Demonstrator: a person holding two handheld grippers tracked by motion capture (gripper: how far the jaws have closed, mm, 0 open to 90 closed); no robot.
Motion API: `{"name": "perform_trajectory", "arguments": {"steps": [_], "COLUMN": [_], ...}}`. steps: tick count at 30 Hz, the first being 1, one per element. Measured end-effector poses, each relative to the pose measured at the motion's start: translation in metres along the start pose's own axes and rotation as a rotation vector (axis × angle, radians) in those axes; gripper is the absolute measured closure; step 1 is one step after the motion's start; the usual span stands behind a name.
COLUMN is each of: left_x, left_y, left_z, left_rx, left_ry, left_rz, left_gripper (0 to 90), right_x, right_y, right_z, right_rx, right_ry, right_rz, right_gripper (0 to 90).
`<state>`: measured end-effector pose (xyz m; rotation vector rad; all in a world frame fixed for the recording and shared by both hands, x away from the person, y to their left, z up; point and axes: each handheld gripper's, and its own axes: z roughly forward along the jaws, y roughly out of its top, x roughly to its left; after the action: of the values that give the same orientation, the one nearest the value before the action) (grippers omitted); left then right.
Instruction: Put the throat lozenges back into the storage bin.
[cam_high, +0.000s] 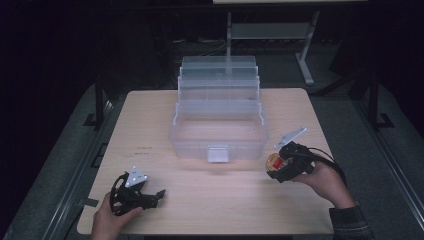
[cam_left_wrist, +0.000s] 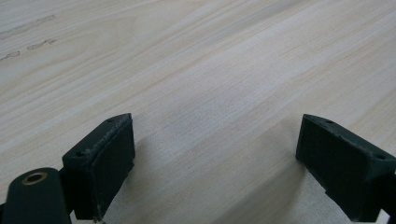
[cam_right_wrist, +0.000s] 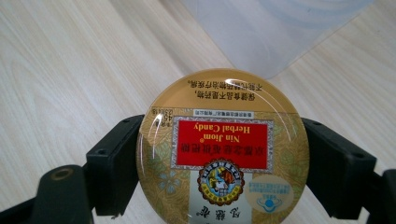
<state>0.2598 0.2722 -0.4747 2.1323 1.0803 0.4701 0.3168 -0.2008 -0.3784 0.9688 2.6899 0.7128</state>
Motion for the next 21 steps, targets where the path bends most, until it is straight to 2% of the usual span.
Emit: {"name": "perform_trajectory", "arguments": {"steps": [21], "left_x": [0.0], "left_y": [0.0], "left_z": [0.0], "left_rx": [0.0], "left_ry": [0.001], "left_rz": [-0.003], "left_gripper": [10.7], "right_x": [-0.015], "right_y": [0.027], "right_z": [-0.019], "right_rx": [-0.041], "right_ry": [-0.025], "right_rz": [0.01], "right_gripper": [19.8]}}
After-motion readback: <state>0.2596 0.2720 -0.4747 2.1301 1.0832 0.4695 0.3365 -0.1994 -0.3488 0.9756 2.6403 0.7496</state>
